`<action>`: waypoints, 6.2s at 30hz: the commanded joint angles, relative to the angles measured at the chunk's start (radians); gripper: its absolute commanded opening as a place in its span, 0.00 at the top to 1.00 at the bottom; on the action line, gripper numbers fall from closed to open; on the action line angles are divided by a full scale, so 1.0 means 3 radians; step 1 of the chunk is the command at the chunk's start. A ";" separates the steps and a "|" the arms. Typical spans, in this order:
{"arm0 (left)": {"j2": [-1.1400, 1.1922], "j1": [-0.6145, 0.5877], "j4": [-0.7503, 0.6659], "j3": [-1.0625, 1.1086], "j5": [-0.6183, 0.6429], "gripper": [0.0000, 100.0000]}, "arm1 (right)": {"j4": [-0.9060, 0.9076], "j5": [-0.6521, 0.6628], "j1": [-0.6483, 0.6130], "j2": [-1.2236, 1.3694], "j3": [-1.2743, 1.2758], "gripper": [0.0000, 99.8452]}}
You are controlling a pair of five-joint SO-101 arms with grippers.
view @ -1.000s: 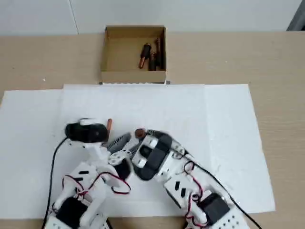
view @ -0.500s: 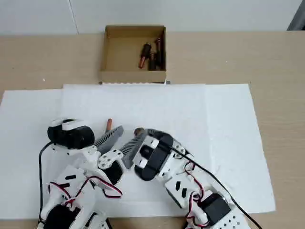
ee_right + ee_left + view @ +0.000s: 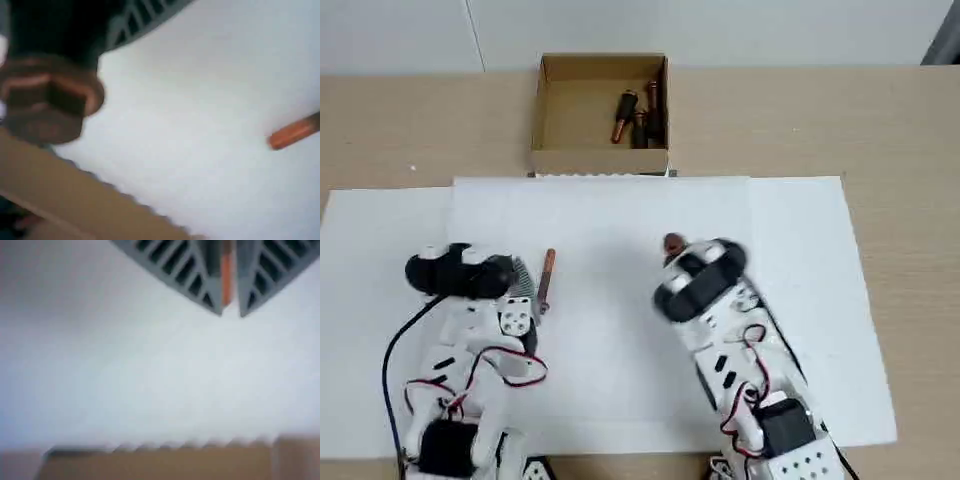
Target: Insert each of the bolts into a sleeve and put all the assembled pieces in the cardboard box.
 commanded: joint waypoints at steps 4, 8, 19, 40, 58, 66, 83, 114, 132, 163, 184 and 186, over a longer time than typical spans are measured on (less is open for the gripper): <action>-0.0026 -0.0266 0.0010 0.0325 -0.0363 0.99 | 0.0289 -0.0547 0.0207 0.0013 -0.0215 1.00; -0.0026 -0.0266 0.0000 0.0458 -0.0373 0.99 | 0.0361 -0.0598 0.0207 0.0335 -0.0527 1.00; -0.0026 -0.0271 0.0000 0.0667 -0.0363 0.99 | -0.0008 -0.0583 0.0202 0.2621 -0.2143 1.00; -0.0026 -0.0276 0.0000 0.0667 -0.0363 0.99 | -0.0990 0.1340 -0.0028 0.6544 -0.5380 1.00; -0.0026 -0.0281 0.0000 0.0667 -0.0363 0.99 | -0.1112 0.2128 -0.0217 0.8436 -0.7155 0.85; -0.0026 -0.0281 0.0000 0.0667 -0.0363 0.99 | -0.1112 0.2128 -0.0228 0.8442 -0.7160 0.86; -0.0026 -0.0281 0.0000 0.0667 -0.0363 0.99 | -0.0284 0.1780 -0.0212 0.7628 -0.7165 1.00; -0.0026 -0.0281 0.0000 0.0667 -0.0363 0.99 | 0.3491 -0.0133 -0.0207 0.5951 -0.7145 1.00; -0.0026 -0.0281 0.0000 0.0667 -0.0363 0.99 | 0.3225 -0.0210 -0.0120 0.4335 -0.4439 1.00; -0.0026 -0.0281 0.0000 0.0667 -0.0363 0.99 | 0.1312 0.0133 -0.0064 0.3680 -0.1703 0.81; -0.0026 -0.0281 0.0005 0.0667 -0.0363 0.99 | 0.0923 0.0133 -0.0069 0.4212 -0.1816 1.00; -0.0026 -0.0281 0.0005 0.0667 -0.0363 0.99 | 0.1010 0.0128 -0.0069 0.4207 -0.1964 1.00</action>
